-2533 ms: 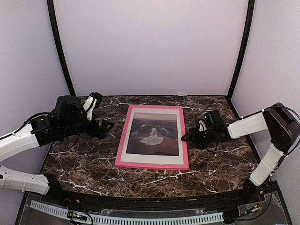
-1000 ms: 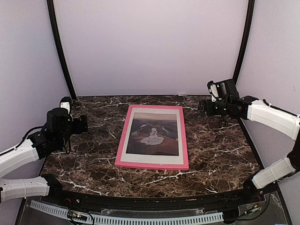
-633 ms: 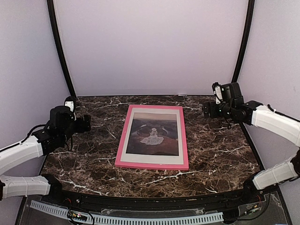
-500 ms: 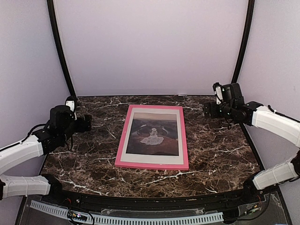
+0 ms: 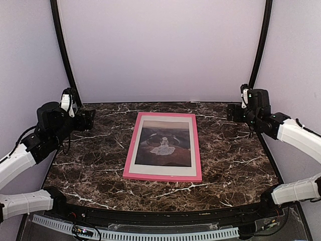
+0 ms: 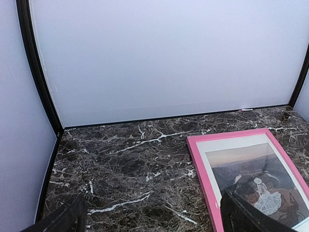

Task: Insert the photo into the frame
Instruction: Reset both arms

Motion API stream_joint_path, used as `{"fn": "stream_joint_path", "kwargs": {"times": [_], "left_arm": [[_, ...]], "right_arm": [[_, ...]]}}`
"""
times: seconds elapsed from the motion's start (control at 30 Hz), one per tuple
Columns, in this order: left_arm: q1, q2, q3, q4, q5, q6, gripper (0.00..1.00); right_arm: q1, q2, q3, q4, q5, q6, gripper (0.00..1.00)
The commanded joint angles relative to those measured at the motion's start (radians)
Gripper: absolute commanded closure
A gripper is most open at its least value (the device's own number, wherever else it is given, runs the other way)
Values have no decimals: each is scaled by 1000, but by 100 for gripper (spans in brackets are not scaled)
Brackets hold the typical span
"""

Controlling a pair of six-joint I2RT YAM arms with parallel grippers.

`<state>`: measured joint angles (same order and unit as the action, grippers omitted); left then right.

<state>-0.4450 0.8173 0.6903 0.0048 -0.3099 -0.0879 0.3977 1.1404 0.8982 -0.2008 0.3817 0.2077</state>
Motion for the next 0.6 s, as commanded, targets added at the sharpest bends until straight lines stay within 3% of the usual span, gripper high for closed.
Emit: {"fn": "stream_joint_path", "kwargs": {"times": [0.0,0.27,0.57], "left_arm": [[6,-20,13,-15,42,54,1],[6,-6,2,-10,53,48,1],[6,-34,-10,-13,79,38,1]], "right_arm": [[-7,39,-50,75,87,14,1],[-7,38,-171,123,138,37,1],[-7,8,-132,102,118,31,1]]}}
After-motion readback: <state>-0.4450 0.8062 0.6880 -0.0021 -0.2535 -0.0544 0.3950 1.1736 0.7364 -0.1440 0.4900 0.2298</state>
